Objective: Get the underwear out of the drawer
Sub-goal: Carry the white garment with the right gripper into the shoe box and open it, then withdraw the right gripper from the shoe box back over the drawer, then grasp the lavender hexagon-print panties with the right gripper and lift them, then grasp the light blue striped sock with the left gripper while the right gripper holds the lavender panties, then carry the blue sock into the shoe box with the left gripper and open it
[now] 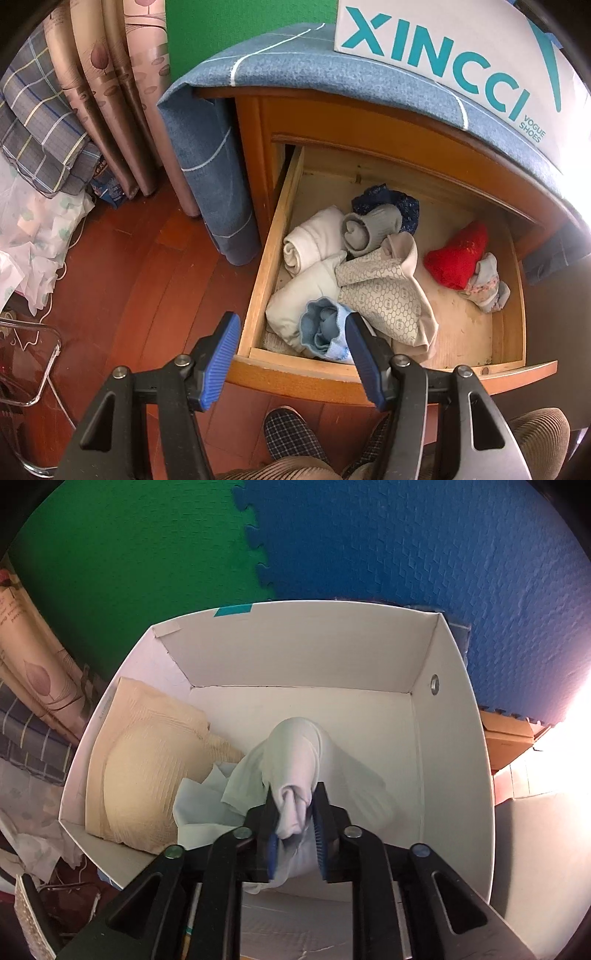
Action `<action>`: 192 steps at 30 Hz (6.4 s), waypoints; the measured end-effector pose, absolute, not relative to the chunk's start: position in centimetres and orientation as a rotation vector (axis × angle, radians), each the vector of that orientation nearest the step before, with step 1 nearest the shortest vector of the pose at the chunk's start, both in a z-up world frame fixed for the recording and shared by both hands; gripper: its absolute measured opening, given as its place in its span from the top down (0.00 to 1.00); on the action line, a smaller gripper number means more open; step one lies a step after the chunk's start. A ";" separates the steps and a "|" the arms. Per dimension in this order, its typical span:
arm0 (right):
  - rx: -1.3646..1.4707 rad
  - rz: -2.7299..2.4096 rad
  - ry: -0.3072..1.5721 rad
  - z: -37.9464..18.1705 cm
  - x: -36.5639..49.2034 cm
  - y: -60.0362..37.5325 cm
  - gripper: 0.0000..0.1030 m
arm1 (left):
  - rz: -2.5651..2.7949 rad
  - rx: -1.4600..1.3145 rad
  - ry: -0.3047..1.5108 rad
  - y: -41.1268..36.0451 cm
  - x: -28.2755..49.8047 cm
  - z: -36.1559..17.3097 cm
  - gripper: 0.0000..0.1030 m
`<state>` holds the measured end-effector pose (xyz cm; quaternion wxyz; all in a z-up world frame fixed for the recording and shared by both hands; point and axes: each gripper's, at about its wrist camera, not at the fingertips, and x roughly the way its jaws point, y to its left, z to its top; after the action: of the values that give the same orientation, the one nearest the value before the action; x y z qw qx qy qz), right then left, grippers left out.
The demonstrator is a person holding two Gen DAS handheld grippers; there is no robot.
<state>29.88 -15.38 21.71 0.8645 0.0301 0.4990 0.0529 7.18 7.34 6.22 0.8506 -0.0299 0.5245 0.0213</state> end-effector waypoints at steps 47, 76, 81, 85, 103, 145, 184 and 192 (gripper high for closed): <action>-0.122 0.415 1.322 6.0 12.3 -10.1 0.55 | -0.014 -0.353 1.101 11.6 6.5 6.0 0.41; -0.510 0.439 1.538 -7.8 19.1 -2.8 0.45 | -0.056 -0.404 1.112 12.4 6.7 5.7 0.41; -0.486 0.428 1.592 -8.6 19.4 -3.7 0.69 | -0.110 -0.362 1.169 12.0 7.3 5.4 0.41; -0.451 0.384 1.585 -8.1 19.1 -5.8 0.78 | -0.137 -0.313 1.193 11.5 8.0 5.7 0.41; -0.063 0.255 1.493 -2.2 16.4 -17.7 0.85 | -0.261 -0.165 1.458 5.8 12.3 2.2 0.41; -0.246 0.338 1.704 -8.3 18.6 -11.9 0.78 | -0.176 -0.170 1.562 4.0 14.8 -3.2 0.63; 0.070 0.262 1.390 -0.2 13.1 -18.7 0.83 | -0.268 -0.071 1.322 3.0 9.9 6.1 0.74; 0.037 0.239 1.378 0.1 12.9 -18.9 0.83 | -0.310 -0.021 1.171 4.4 7.4 13.1 0.74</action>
<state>12.91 -18.90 0.06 0.7651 0.0171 0.6343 0.1099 7.36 4.42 13.14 0.8221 -0.0100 0.5503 -0.1457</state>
